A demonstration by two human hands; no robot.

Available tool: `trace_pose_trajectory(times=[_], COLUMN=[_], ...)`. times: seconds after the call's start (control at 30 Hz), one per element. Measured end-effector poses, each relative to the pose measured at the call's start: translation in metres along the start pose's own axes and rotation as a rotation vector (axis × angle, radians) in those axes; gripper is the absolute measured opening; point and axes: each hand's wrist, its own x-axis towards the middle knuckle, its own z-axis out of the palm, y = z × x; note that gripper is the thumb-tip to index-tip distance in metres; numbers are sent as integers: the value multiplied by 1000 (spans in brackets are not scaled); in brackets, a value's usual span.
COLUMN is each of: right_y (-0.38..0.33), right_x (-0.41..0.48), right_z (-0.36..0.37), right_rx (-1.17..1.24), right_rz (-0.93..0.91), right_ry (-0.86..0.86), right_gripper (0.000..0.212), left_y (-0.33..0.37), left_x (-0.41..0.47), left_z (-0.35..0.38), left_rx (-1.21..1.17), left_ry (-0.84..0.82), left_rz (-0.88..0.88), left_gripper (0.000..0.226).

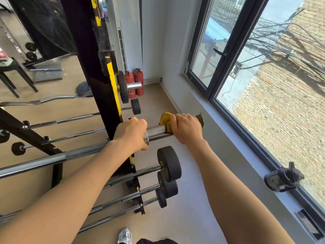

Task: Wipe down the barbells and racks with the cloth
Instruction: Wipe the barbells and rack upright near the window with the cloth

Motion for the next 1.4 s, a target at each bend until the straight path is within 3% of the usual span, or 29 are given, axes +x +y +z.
trace_pose_trajectory(times=[0.07,0.1,0.23,0.33,0.43,0.53,0.6,0.63,0.7,0.77,0.9,0.97,1.13,1.3,1.4], right_y=[-13,-26,-71,-40,-15,-32,-54,-68,-94,-104,-77,-79,-130,-170,-220], right_x=[11,9,-31,-24,0,14,10,0,-31,-59,-46,-40,-39,-61,-87], right_z=[3,7,17,8,-3,-5,-4,-6,0,15,19,15,13,-5,8], right_rx=[-44,-63,86,68,-44,-35,333,552,656,463,78,-20,109,134,-4], right_rz=[208,198,-223,-474,-308,-32,142,135,-144,-452,-720,-681,-277,-79,-4], right_ry=[13,41,36,-71,-107,-131,-87,-83,-113,-101,-73,-78,-80,-87,-55], right_gripper=[58,57,37,35,32,21,41,49,48,39,42,37,26,23,10], left_y=[0,0,2,0,-6,-10,-14,-16,-22,-30,-41,-47,-71,-126,-158], left_x=[-1,-1,-6,-12,-23,-41,-53,-58,-65,-69,-70,-70,-73,-84,-89], left_z=[2,3,8,14,22,28,32,33,35,38,46,49,48,46,42], left_rx=[-19,-23,-36,-118,-266,-419,-431,-417,-359,-273,-201,-204,-262,-318,-404], left_ry=[3,6,76,87,84,249,392,440,486,502,492,475,465,480,500], left_rz=[-21,-31,-63,-58,-28,-20,-66,-103,-186,-237,-270,-257,-124,-66,-92], left_gripper=[52,51,43,54,66,44,25,20,15,13,14,16,25,23,23])
